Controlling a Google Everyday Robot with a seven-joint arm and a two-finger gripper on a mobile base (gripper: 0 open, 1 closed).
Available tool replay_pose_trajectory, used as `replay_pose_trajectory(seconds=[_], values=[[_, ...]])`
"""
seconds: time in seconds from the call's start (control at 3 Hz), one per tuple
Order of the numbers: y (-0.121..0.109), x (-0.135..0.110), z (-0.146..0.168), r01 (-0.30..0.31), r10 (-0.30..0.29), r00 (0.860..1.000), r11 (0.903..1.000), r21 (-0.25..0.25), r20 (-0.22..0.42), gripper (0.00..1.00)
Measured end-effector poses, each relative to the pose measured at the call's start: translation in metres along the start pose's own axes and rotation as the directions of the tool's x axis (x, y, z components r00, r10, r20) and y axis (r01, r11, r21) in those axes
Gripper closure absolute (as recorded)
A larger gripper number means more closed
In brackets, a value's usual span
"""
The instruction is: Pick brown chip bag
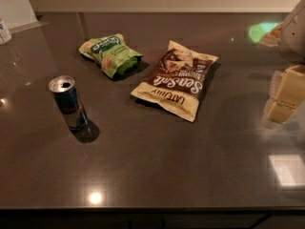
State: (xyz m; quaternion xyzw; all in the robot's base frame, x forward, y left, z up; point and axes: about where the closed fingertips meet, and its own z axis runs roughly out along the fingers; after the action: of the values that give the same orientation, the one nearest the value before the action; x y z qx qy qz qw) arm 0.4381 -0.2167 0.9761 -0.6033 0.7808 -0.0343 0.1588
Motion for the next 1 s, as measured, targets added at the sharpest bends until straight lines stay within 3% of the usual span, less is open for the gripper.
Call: replay_pose_trajectory(seconds=[0.67,1.0], values=[[-0.002,-0.004,0.004,-0.013,0.013,1.000,0.9998,-0.013,0.004,0.00],[-0.016,-0.015,0.025,-0.072,0.072,0.997,0.9971,-0.023,0.003,0.00]])
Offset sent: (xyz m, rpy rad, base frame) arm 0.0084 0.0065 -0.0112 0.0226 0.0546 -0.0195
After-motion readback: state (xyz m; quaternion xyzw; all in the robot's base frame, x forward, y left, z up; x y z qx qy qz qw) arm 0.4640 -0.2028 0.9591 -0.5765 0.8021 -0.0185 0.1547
